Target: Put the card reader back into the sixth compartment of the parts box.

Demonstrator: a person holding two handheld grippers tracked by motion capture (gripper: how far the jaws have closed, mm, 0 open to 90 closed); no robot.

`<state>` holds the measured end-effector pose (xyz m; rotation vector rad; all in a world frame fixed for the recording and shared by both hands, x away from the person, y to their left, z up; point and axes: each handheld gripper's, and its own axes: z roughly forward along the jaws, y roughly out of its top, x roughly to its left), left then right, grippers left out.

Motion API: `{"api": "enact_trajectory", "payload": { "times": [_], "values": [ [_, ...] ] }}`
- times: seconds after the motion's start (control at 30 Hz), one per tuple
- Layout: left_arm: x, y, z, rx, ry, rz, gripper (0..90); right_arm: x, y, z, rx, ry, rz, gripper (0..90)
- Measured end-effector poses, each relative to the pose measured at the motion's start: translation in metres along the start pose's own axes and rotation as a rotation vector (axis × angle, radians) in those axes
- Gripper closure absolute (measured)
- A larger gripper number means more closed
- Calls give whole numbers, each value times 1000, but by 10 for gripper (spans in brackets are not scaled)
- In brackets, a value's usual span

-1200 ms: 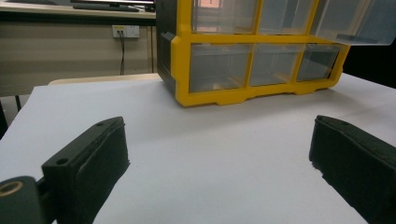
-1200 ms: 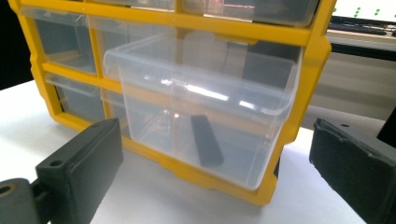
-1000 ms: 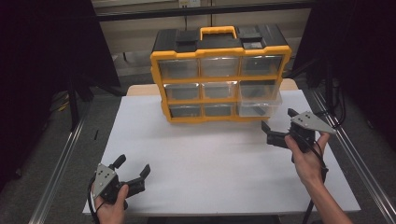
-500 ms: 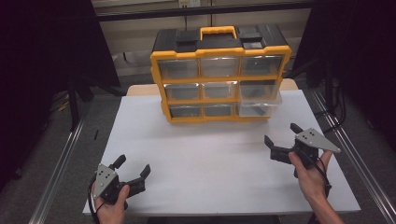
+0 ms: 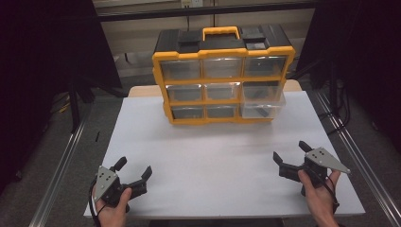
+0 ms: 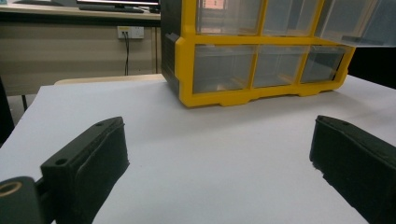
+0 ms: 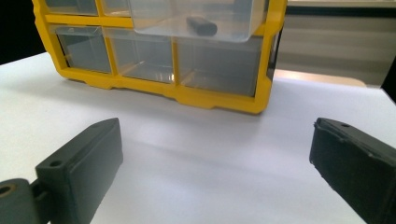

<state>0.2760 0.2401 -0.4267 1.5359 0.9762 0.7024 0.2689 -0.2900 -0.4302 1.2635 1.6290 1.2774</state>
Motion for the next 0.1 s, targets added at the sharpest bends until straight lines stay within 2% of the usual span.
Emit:
{"api": "enact_trajectory", "payload": {
  "times": [0.1],
  "values": [
    [0, 0, 1, 0, 4, -5, 38, 1, 1, 0, -15, 8, 5, 24]
  ]
}}
